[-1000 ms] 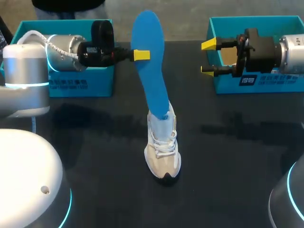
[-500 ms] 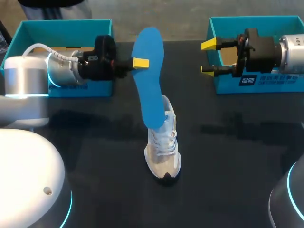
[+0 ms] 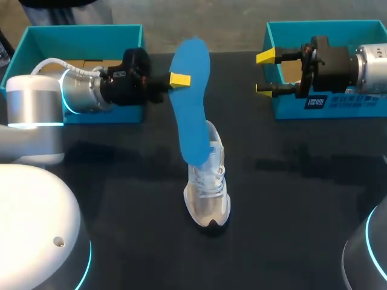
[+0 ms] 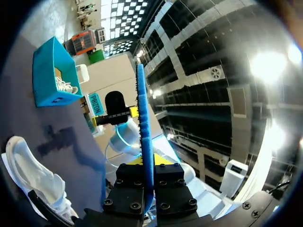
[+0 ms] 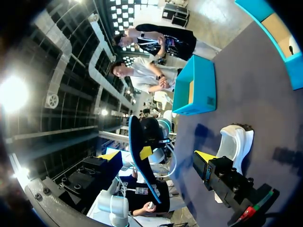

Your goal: Take the shoe out of the shoebox, open the shoe tongue, remove and reinsert the insole, then place the shoe into the shoebox

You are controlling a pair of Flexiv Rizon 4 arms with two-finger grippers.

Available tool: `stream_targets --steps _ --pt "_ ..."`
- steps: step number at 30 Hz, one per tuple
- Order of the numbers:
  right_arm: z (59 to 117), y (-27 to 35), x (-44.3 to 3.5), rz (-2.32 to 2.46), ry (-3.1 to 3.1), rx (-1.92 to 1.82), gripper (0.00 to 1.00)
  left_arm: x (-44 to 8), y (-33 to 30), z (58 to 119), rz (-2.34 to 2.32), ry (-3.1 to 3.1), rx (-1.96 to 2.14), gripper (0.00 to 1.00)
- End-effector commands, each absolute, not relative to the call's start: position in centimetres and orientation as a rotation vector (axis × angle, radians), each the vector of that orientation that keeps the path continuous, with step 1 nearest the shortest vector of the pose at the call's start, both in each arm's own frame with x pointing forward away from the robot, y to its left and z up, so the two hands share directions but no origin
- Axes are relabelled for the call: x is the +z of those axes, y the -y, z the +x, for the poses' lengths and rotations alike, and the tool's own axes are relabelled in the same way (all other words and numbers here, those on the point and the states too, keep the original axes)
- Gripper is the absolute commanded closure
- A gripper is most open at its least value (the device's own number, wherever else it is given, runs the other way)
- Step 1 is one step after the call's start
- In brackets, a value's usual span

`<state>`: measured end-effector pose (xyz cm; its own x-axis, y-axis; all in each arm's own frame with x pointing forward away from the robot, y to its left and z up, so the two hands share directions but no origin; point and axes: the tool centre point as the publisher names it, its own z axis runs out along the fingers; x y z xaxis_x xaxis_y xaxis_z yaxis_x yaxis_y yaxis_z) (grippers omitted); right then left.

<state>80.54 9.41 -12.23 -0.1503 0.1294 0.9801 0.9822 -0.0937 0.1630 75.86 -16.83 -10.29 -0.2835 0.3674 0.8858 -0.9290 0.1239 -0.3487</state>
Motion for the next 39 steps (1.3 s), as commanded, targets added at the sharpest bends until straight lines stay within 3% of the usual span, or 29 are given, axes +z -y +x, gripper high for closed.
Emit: stream_targets --steps 1,23,39 --pt "80.6 -9.5 -12.2 -1.301 1.369 -1.342 0.00 -10.7 16.9 75.2 0.668 1.243 1.408 1.00" --pt "80.6 -9.5 -12.2 -1.301 1.369 -1.342 0.00 -13.2 13.8 76.3 0.941 1.152 1.234 1.00" --pt "78.3 -12.1 -7.6 -1.588 1.726 -1.244 0.00 -14.7 13.1 77.5 0.982 1.136 1.192 1.00"
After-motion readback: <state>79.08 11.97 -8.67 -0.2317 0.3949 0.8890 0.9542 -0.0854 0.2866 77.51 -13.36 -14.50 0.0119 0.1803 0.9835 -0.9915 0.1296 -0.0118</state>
